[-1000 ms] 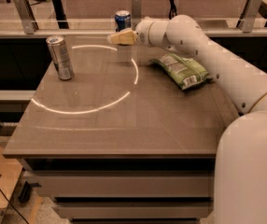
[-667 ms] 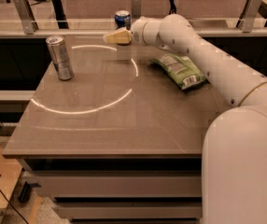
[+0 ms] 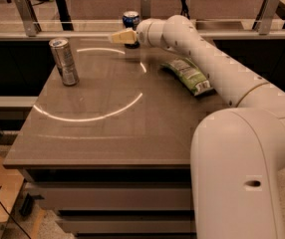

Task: Knock pepsi can over

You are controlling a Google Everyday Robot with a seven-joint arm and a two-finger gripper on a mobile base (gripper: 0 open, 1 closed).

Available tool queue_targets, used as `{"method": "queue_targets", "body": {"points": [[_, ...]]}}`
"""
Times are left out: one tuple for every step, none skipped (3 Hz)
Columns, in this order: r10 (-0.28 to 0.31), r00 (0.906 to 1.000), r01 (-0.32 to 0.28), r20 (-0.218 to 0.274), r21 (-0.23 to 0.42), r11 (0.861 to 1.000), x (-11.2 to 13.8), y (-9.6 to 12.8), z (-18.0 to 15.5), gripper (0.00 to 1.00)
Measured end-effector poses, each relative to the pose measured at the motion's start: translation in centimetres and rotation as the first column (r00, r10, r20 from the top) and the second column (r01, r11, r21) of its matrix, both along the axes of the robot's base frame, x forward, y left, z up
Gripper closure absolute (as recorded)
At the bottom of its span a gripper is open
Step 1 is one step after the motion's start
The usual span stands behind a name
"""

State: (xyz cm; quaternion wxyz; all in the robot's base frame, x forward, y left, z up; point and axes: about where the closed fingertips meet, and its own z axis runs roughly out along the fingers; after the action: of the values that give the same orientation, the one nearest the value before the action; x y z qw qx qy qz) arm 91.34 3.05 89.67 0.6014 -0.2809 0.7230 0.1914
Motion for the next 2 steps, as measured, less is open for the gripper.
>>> {"method": "queue_targets", "body": {"points": [[-0.02, 0.9997, 0.02, -0.014, 0.017, 1.0, 1.4, -0.1, -0.5, 0.0], [-0.035, 0.9992, 0.035, -0.022, 0.035, 0.999, 2.4, -0.3, -0.9, 0.18]]}}
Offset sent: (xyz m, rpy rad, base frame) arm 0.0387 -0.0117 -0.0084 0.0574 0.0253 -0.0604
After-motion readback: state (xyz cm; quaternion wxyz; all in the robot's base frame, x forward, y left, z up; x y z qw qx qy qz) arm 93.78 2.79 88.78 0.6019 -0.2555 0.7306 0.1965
